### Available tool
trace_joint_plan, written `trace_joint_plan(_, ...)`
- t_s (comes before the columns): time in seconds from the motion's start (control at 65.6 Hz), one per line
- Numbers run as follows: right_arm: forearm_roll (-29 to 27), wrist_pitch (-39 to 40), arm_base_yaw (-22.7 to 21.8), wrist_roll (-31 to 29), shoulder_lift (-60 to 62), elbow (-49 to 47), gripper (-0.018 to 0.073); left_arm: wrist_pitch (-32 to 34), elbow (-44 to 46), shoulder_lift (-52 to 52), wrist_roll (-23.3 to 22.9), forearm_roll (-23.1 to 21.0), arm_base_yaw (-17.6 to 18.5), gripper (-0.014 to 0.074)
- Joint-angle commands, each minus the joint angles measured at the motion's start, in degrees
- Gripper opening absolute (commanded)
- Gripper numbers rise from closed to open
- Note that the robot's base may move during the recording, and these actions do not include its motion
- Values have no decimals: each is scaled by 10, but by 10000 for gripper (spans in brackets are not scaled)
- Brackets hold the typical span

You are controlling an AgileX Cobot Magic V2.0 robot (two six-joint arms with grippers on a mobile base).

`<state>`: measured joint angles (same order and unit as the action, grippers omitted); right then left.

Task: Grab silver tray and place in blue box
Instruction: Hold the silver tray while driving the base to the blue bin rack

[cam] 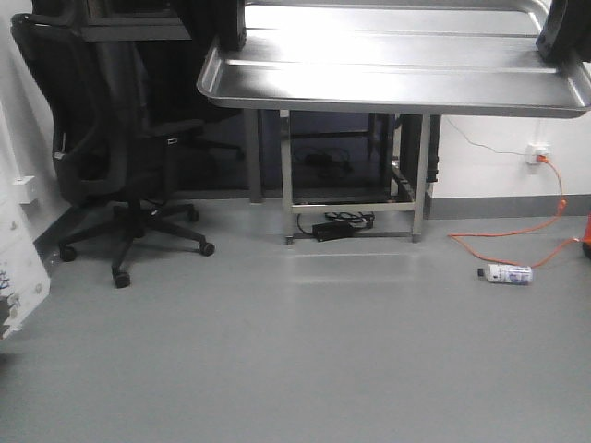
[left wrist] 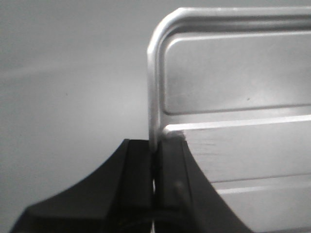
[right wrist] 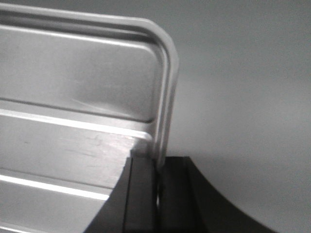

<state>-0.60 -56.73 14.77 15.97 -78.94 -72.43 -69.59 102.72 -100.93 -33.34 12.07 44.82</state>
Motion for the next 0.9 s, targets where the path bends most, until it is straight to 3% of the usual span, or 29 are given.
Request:
trace_joint_plan(0.0,24,30,-4,-9,19,-22,59,-28,15,28,12,21,1,-105)
trace_joint_plan(0.884,24,30,-4,-9,19,-22,59,-28,15,28,12,21,1,-105)
